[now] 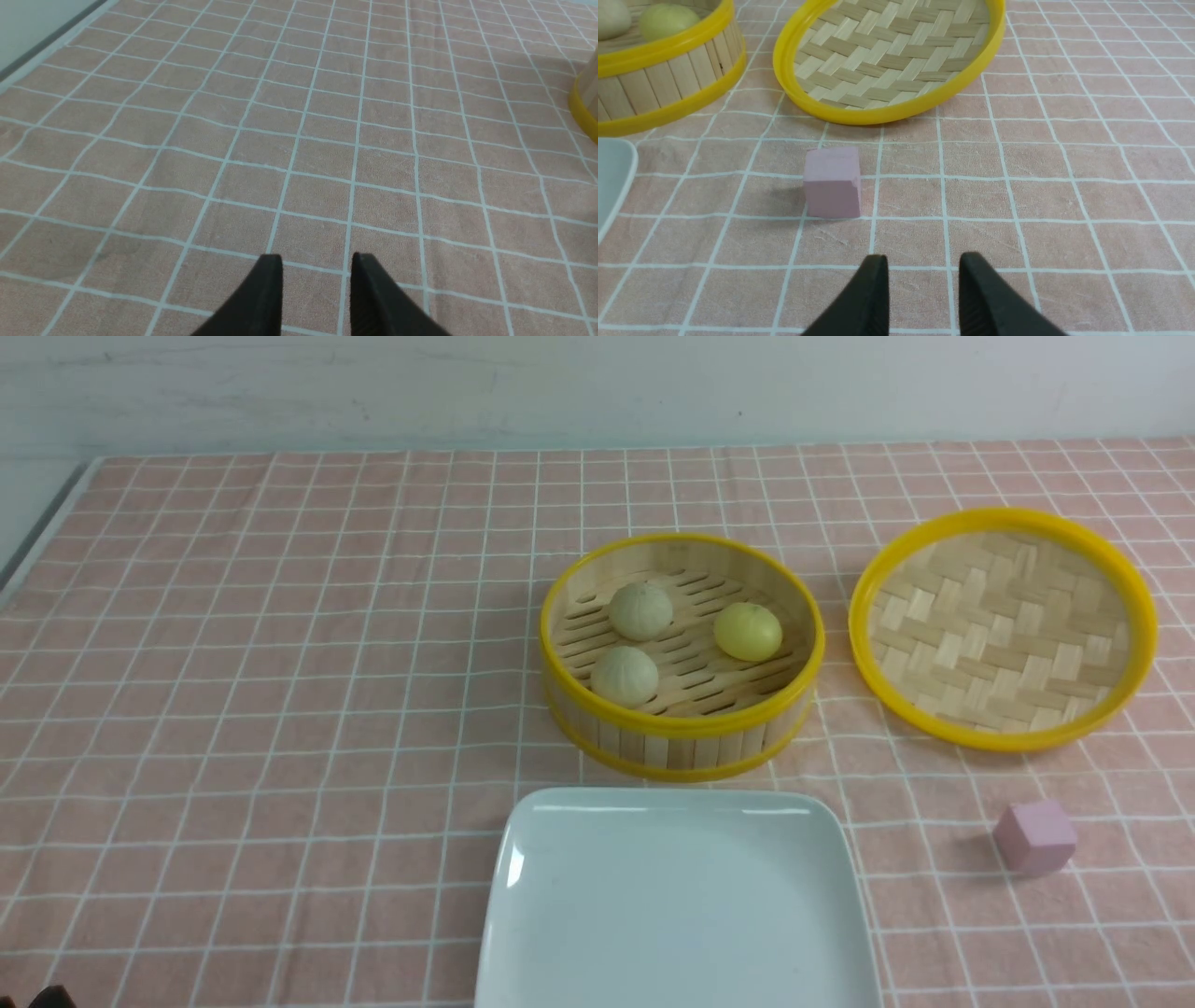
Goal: Put the steamed buns into the plate on the pink tablecloth.
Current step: 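Reach toward a bun in the bamboo steamer with the right gripper, then move the steamed bun from the bamboo steamer onto the white plate with the right gripper, then reach into the bamboo steamer and grasp a bun with the left gripper, then carry the bun from the bamboo steamer to the plate with the left gripper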
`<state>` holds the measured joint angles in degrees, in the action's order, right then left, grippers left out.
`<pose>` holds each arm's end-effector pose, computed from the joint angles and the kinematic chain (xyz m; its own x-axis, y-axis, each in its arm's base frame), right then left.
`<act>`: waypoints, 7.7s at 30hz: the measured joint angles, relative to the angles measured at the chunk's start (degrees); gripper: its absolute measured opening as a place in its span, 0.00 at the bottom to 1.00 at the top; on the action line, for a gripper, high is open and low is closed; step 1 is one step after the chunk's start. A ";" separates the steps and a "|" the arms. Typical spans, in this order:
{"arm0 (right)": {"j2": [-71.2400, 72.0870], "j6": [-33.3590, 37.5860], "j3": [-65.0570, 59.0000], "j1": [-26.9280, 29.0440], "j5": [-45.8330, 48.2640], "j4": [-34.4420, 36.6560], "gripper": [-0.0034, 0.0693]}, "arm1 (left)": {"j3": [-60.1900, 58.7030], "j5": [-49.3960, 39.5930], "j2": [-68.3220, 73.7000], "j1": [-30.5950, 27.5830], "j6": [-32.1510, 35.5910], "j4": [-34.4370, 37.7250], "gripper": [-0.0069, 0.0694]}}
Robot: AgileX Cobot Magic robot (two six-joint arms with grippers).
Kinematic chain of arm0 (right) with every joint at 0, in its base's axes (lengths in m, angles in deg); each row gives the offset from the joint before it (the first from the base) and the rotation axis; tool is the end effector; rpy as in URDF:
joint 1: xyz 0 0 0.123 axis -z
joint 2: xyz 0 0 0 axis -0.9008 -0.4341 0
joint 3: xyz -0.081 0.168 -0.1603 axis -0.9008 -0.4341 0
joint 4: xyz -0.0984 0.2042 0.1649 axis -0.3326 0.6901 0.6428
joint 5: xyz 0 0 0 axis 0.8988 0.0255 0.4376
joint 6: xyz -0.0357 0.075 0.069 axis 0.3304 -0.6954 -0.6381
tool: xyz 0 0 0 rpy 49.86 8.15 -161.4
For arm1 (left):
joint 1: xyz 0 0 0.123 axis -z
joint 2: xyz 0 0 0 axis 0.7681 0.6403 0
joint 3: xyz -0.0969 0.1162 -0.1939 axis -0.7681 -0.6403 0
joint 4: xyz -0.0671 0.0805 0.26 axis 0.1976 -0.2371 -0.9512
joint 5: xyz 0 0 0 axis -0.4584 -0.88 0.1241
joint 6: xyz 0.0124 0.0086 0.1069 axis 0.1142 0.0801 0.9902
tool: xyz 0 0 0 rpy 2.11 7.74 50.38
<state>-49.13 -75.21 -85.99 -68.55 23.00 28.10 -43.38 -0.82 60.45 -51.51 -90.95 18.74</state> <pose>0.1365 0.0053 0.1696 -0.3021 0.0300 -0.9528 -0.0159 0.9992 0.0365 0.1374 0.0065 0.1673 -0.2788 -0.1513 -0.9483 -0.0943 0.9871 -0.1298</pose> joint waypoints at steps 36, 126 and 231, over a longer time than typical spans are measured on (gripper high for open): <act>-3.10 -13.44 10.64 0.00 -8.06 26.74 0.04 | 9.84 -1.06 1.04 0.00 -12.30 44.54 0.33; -102.61 1.24 67.31 -38.31 18.48 7.53 0.28 | 31.46 -27.82 48.75 0.00 13.28 34.08 0.26; -34.82 -5.80 37.13 -39.30 30.86 -10.02 0.10 | 65.99 -20.32 103.40 33.02 11.17 33.44 0.41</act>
<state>-83.95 -81.01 -48.87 -107.85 53.86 18.08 22.60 -21.14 163.84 -18.49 -79.77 52.18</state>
